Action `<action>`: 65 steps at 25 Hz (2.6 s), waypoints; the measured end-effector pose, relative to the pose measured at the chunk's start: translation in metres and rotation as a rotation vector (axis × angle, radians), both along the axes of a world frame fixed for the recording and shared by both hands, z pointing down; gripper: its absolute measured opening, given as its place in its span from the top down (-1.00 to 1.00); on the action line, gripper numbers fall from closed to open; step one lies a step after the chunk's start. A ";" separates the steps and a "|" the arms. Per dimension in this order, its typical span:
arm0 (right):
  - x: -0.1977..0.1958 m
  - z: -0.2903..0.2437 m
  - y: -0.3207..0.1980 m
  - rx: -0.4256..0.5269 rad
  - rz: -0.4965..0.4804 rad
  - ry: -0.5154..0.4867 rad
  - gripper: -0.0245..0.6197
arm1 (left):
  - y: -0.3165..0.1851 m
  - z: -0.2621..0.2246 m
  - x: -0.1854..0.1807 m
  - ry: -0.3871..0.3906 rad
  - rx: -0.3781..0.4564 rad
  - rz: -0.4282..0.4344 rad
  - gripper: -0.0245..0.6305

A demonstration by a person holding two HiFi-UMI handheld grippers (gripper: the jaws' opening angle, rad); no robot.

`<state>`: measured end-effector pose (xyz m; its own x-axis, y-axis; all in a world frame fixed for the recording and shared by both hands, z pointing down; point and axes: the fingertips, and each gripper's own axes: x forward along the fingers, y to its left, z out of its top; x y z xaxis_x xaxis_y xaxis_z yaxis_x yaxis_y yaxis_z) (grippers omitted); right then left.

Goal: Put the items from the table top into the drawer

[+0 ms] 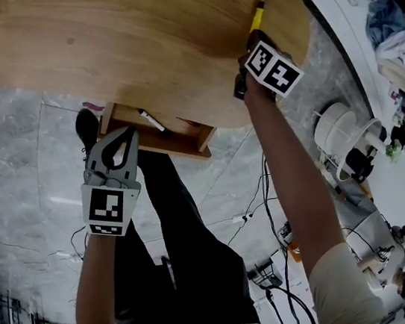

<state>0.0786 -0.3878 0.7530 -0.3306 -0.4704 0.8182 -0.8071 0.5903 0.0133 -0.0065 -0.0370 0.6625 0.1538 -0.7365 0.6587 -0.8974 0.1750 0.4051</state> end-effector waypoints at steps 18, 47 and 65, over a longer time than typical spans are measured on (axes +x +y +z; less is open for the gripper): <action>0.004 0.008 0.005 0.008 -0.027 0.045 0.68 | 0.008 0.006 -0.001 0.005 -0.009 -0.007 0.86; 0.063 -0.027 0.142 0.043 -0.277 0.026 0.68 | 0.044 0.001 0.041 0.005 0.011 0.199 0.86; 0.063 -0.039 0.295 -0.058 -0.573 -0.114 0.68 | 0.061 0.010 0.044 -0.028 0.000 0.229 0.86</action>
<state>0.1413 -0.0932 0.7136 -0.6062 -0.1464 0.7817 -0.3532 0.9302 -0.0996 0.0376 0.0237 0.6726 0.2984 -0.6844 0.6653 -0.9246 -0.0343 0.3794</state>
